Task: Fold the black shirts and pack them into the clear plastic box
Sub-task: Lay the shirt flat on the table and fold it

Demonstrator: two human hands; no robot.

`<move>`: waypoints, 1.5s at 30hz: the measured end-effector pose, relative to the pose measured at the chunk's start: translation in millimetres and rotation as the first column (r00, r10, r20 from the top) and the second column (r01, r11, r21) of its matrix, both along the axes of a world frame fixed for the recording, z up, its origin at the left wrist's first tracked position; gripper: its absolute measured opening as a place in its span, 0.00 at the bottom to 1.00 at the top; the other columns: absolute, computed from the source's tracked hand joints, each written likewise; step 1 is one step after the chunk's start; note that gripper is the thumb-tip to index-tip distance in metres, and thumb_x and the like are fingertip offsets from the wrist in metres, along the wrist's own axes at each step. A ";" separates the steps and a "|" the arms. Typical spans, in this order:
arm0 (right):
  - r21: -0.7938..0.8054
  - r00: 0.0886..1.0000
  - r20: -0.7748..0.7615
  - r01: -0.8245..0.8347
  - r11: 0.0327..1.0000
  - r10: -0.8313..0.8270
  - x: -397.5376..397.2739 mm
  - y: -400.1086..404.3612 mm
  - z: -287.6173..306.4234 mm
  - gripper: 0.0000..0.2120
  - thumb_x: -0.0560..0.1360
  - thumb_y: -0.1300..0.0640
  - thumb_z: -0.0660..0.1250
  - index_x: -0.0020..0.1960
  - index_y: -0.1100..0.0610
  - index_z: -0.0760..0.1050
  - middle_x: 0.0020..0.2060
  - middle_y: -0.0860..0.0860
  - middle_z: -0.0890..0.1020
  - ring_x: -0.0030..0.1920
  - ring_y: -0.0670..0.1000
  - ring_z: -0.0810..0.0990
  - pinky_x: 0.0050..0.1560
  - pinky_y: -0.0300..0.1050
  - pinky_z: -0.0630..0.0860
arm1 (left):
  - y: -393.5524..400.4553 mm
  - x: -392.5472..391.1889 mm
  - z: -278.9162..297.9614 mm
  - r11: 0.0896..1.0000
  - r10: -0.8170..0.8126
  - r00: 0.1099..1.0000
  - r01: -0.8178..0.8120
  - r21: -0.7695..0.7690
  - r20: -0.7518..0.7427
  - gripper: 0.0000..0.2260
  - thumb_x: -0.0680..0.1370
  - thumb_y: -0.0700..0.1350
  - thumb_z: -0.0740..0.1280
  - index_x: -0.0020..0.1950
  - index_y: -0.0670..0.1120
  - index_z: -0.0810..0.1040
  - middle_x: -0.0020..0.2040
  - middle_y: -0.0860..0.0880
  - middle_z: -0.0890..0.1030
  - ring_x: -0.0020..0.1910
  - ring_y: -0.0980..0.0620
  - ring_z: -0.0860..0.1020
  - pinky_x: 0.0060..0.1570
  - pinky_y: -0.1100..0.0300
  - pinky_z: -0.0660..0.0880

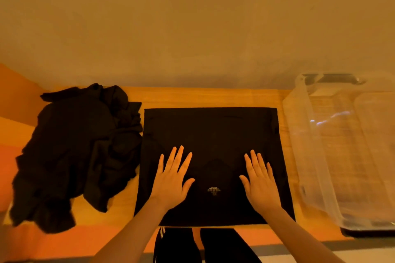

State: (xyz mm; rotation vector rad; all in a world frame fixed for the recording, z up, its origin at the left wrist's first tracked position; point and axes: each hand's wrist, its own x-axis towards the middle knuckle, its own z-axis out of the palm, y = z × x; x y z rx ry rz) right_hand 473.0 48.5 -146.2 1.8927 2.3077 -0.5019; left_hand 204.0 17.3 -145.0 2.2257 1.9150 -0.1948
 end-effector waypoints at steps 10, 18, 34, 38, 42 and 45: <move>-0.059 0.897 0.066 -0.434 0.899 0.437 62.1 -60.8 11.6 0.35 0.77 0.33 0.44 0.76 0.51 0.42 0.72 0.49 0.62 0.76 0.48 0.44 0.72 0.49 0.47 | -114.2 -8.8 -12.0 0.989 -0.148 0.989 0.148 0.017 -0.002 0.34 0.77 0.62 0.50 0.77 0.46 0.46 0.78 0.46 0.47 0.76 0.48 0.44 0.71 0.50 0.46; -0.215 0.855 0.068 -0.491 0.844 0.515 82.5 -61.3 8.4 0.32 0.78 0.38 0.40 0.76 0.52 0.42 0.72 0.49 0.61 0.76 0.50 0.44 0.72 0.49 0.45 | -122.3 -36.6 -7.5 0.988 -0.156 0.987 0.156 -0.012 0.028 0.25 0.82 0.55 0.42 0.77 0.48 0.42 0.77 0.51 0.41 0.76 0.50 0.43 0.71 0.51 0.47; -0.458 0.963 -0.239 -0.226 0.860 0.126 64.8 -0.4 83.0 0.15 0.81 0.57 0.57 0.65 0.56 0.73 0.58 0.50 0.78 0.59 0.49 0.76 0.49 0.33 0.68 | -52.9 -53.3 67.4 0.900 0.279 0.875 -0.094 -0.425 0.397 0.09 0.80 0.43 0.61 0.55 0.51 0.79 0.54 0.58 0.78 0.49 0.57 0.78 0.46 0.70 0.73; -0.479 0.993 -0.094 -0.111 0.871 0.075 44.9 31.3 109.0 0.16 0.81 0.57 0.57 0.68 0.57 0.70 0.60 0.53 0.76 0.59 0.52 0.75 0.54 0.39 0.71 | 6.4 -65.8 99.2 0.823 0.319 0.855 -0.036 -0.567 0.409 0.08 0.79 0.44 0.62 0.44 0.46 0.79 0.35 0.47 0.77 0.28 0.58 0.74 0.30 0.66 0.68; -0.400 0.996 0.043 -0.057 0.915 0.080 31.0 77.6 124.4 0.18 0.81 0.57 0.56 0.70 0.56 0.67 0.65 0.55 0.71 0.63 0.54 0.72 0.59 0.41 0.68 | 72.2 -72.8 121.1 0.808 0.256 0.889 0.020 -0.589 0.381 0.13 0.79 0.47 0.62 0.48 0.38 0.80 0.33 0.47 0.74 0.33 0.51 0.72 0.35 0.60 0.67; -0.389 0.993 0.104 -0.011 0.921 0.056 28.4 126.1 117.8 0.20 0.80 0.55 0.58 0.71 0.57 0.65 0.68 0.57 0.69 0.65 0.56 0.70 0.64 0.46 0.66 | 119.4 -77.5 123.4 0.775 0.281 0.887 0.016 -0.631 0.367 0.15 0.79 0.50 0.62 0.49 0.39 0.79 0.36 0.46 0.73 0.35 0.49 0.71 0.37 0.59 0.65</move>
